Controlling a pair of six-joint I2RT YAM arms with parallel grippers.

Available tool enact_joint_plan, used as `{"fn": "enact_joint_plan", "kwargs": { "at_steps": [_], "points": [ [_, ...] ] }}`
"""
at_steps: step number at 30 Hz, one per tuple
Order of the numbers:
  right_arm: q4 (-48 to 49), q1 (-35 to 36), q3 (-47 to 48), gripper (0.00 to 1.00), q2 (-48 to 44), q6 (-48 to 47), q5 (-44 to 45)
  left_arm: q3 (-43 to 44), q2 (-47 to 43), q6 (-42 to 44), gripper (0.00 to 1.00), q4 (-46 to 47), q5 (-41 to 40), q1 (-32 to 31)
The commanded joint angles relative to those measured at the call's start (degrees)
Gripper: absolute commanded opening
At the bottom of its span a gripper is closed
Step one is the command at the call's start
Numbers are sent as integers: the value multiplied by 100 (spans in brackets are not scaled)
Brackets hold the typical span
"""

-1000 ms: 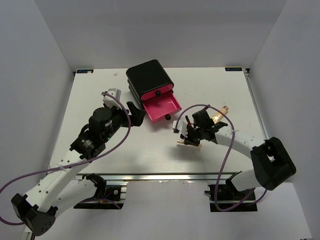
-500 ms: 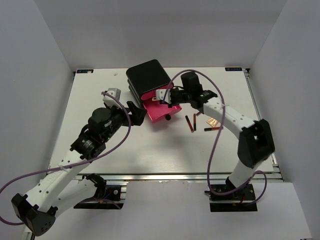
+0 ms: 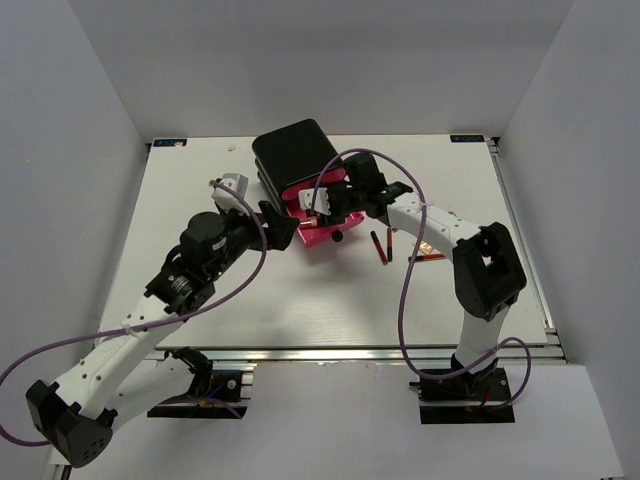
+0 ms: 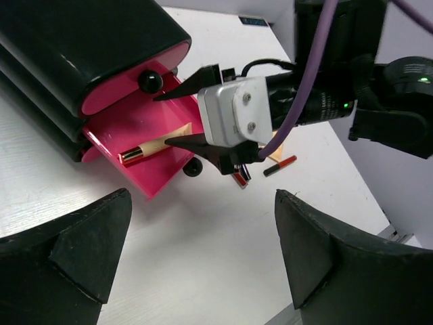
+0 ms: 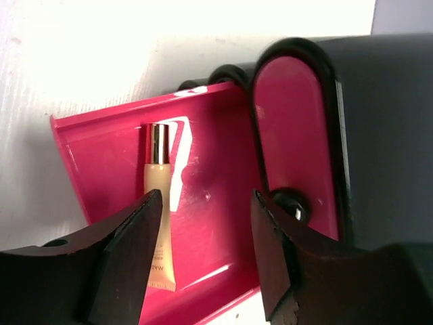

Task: Organize the makeup

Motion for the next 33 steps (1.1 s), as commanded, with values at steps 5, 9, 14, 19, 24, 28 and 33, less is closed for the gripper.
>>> {"fn": "enact_joint_plan", "kwargs": {
  "at_steps": [5, 9, 14, 19, 24, 28, 33],
  "points": [
    [2167, -655, -938, 76, -1329, 4213, 1572, 714, 1065, 205, 68, 335, 875, 13],
    [946, -2113, -712, 66, -1297, 6856, 1322, 1083, 1864, 143, 25, 775, 1638, 13],
    [309, -3512, -1344, 50, -1692, 7434, 1695, 2248, 3428, 274, 63, 899, 2185, -144],
    [-1334, -4022, -1238, 65, -1349, 8533, 2208, 3314, 4686, 591, 82, 881, 2335, -452],
    [-811, -4356, -1607, 73, -1629, 8509, 2286, 4851, 6302, 960, 94, 759, 2168, -943],
    [-511, -4979, -1406, 79, -1893, 7805, 1103, 5811, 7498, 821, 94, 1195, 1817, -1278],
    [-266, -5604, -1440, 72, -2051, 7716, 573, 6619, 8736, 1013, 94, 1654, 1562, -1735]
  ]
}}
